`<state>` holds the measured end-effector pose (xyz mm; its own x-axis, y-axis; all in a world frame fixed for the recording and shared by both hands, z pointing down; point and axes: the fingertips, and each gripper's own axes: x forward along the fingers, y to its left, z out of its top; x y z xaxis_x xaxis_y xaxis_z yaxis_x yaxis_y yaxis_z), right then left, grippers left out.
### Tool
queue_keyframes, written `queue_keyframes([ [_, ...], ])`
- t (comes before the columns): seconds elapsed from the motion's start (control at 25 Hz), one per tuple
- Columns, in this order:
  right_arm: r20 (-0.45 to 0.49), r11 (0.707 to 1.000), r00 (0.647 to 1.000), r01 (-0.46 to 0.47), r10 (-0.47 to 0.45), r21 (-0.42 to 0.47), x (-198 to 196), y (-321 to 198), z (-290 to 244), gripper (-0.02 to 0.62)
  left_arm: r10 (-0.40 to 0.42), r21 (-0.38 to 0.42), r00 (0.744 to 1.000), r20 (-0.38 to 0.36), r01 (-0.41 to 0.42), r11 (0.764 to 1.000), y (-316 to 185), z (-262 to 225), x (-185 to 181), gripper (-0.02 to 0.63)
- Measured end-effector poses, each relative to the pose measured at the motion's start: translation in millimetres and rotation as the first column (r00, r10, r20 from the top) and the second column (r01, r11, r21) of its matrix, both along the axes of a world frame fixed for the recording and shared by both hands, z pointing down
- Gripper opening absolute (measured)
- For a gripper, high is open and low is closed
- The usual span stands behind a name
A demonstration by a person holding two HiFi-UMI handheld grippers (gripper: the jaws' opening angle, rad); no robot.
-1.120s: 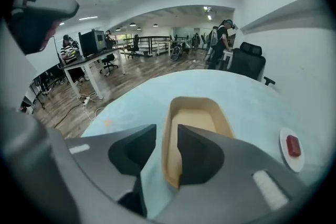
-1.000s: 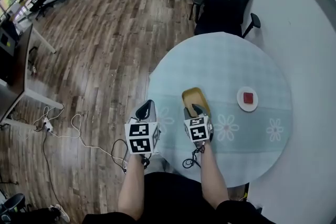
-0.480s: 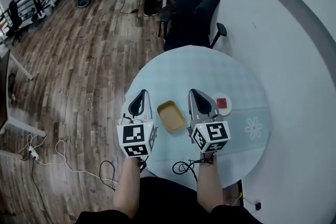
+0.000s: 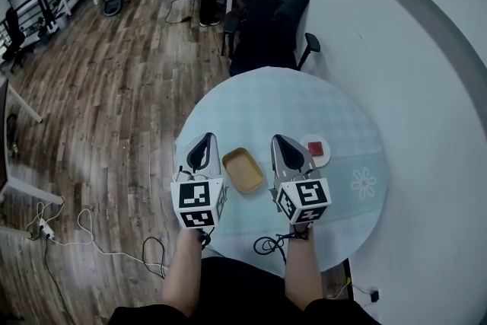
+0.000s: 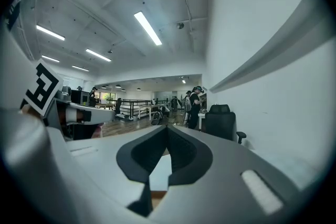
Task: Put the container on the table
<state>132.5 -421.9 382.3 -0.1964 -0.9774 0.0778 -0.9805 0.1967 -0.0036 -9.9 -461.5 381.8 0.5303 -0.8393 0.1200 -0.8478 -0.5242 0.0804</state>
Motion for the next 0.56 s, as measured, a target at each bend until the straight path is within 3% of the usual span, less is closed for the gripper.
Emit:
queue_keyframes([
  [0.56,-0.018,1.0,1.0,0.004,-0.004,0.01,5.1,-5.5,-10.9,0.011,-0.008,0.005,1.0,0.013,0.008,1.0,-3.5,-4.2,0.0,0.003],
])
